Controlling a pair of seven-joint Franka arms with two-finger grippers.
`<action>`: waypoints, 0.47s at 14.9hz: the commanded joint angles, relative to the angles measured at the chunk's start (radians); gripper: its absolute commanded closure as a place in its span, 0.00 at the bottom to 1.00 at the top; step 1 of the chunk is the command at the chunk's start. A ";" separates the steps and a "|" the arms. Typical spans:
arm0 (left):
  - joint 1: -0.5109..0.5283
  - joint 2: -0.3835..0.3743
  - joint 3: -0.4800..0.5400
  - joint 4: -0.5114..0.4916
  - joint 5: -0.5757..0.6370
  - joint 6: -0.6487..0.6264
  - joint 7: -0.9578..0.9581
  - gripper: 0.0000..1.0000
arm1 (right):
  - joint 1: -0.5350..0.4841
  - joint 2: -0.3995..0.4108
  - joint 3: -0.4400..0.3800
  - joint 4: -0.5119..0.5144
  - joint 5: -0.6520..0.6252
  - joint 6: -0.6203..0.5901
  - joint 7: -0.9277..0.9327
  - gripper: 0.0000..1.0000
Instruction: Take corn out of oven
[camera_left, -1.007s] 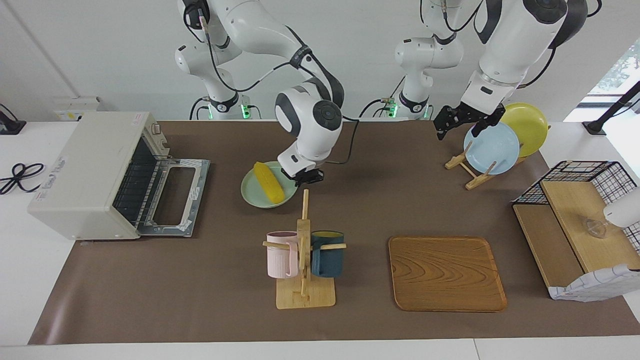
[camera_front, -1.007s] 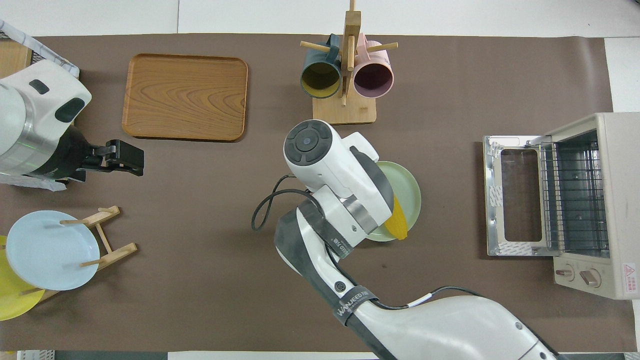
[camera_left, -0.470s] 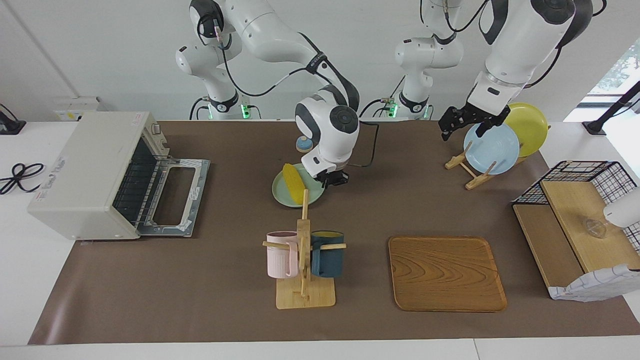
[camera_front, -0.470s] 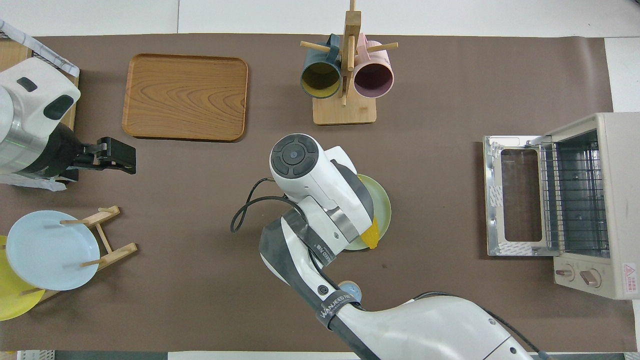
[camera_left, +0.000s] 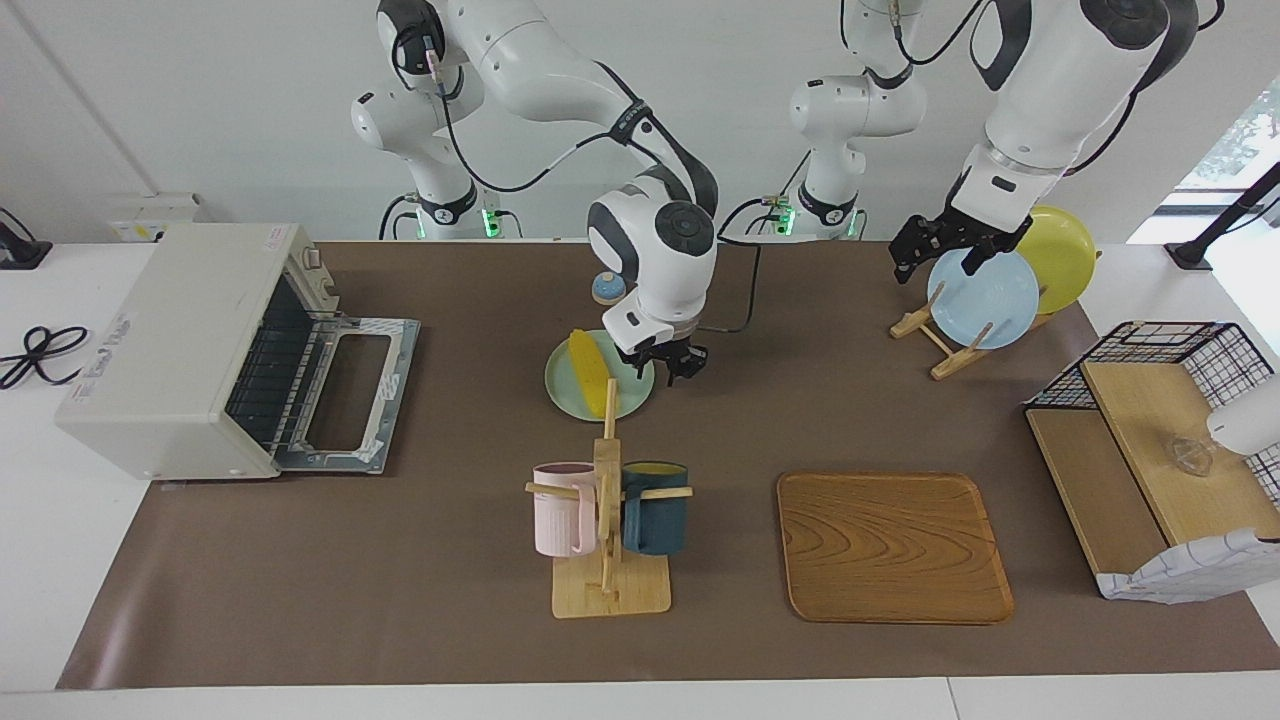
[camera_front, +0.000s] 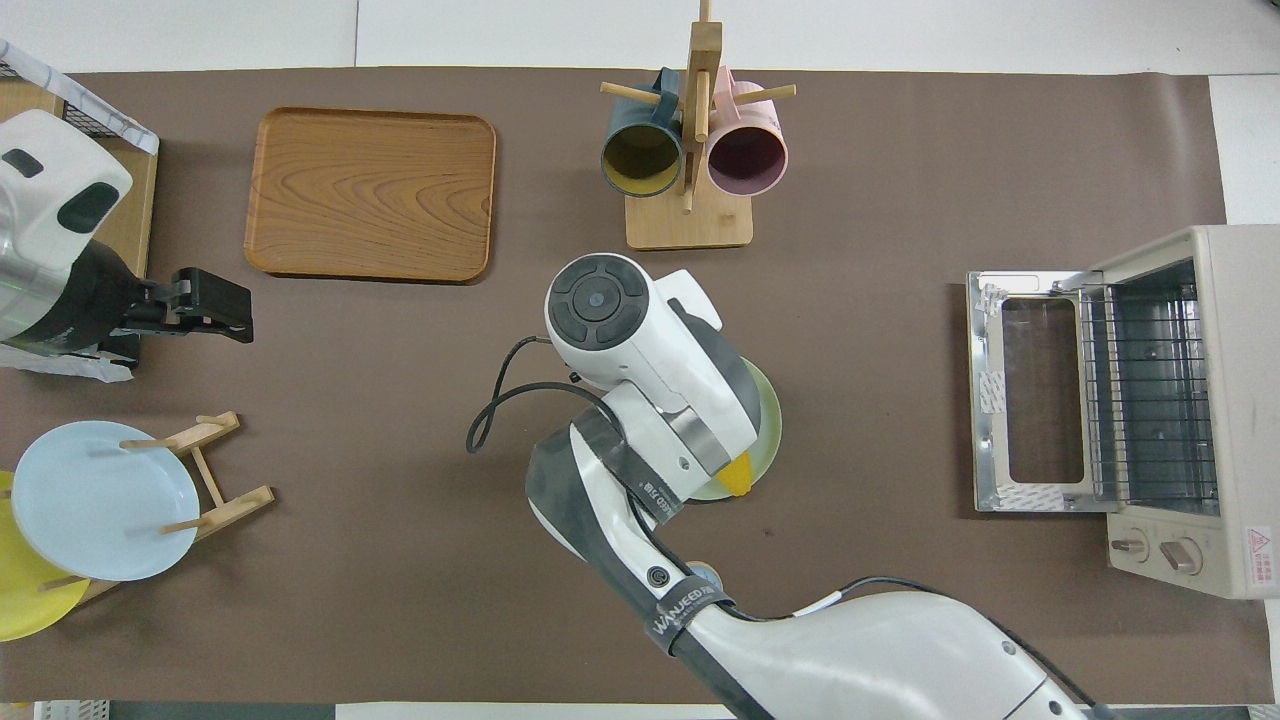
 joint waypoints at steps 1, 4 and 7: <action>0.009 -0.010 -0.010 -0.007 0.007 0.017 0.001 0.00 | -0.086 -0.076 0.006 -0.004 -0.024 -0.088 -0.137 0.84; 0.004 -0.012 -0.012 -0.008 0.007 0.018 0.001 0.00 | -0.149 -0.137 0.002 -0.070 -0.056 -0.174 -0.200 1.00; -0.004 -0.017 -0.013 -0.027 0.007 0.042 0.001 0.00 | -0.218 -0.209 0.002 -0.218 -0.146 -0.165 -0.258 1.00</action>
